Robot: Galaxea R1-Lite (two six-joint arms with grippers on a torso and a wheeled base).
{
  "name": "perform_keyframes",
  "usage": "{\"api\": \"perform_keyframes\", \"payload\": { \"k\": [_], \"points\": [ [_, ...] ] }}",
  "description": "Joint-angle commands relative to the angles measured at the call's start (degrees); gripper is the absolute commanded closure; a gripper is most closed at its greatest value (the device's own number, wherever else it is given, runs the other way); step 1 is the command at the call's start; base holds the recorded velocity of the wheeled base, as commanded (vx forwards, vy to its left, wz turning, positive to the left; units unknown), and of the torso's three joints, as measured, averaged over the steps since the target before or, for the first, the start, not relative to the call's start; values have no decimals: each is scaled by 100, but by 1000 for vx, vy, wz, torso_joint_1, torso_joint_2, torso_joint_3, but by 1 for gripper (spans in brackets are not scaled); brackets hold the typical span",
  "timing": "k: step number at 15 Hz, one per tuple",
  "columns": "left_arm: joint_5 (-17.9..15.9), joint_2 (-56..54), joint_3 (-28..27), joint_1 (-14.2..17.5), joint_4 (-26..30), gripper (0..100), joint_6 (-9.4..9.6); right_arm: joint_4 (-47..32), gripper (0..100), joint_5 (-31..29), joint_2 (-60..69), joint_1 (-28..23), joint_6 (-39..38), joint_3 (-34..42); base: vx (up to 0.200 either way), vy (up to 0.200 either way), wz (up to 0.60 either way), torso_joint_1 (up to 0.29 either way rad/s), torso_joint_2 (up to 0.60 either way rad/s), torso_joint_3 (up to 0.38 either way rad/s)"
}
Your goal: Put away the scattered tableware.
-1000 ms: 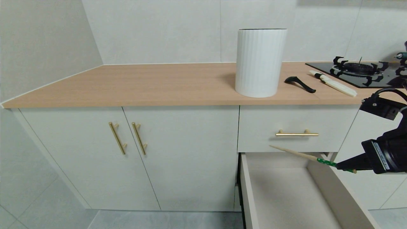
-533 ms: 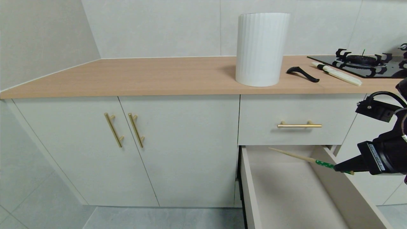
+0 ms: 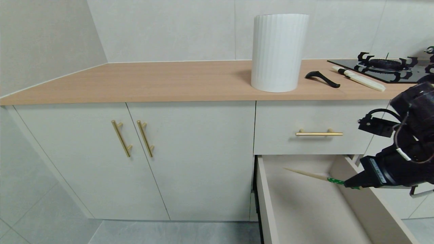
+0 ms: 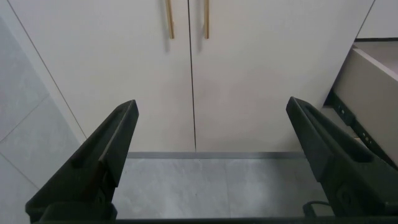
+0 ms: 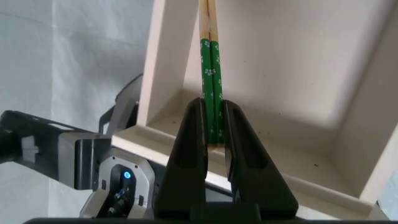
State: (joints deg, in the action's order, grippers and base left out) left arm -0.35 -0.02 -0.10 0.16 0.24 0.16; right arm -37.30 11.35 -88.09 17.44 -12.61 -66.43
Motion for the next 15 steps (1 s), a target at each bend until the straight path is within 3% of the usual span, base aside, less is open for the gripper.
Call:
{"api": "perform_keyframes", "payload": {
  "k": [1,5,9,15],
  "points": [
    [-9,2,1,2,2,0,2,153,100,-36,-947,84,-40,-2,0,0,0,0,0,0],
    [0,2,1,2,2,0,2,927,100,-300,-1975,145,-436,95,0,0,0,0,0,0],
    [0,2,1,2,2,0,2,2456,100,-704,-2784,286,-489,719,0,0,0,0,0,0],
    [-9,2,1,2,2,0,2,2720,100,-862,-3478,549,-629,736,0,0,0,0,0,0]
  ]
}}
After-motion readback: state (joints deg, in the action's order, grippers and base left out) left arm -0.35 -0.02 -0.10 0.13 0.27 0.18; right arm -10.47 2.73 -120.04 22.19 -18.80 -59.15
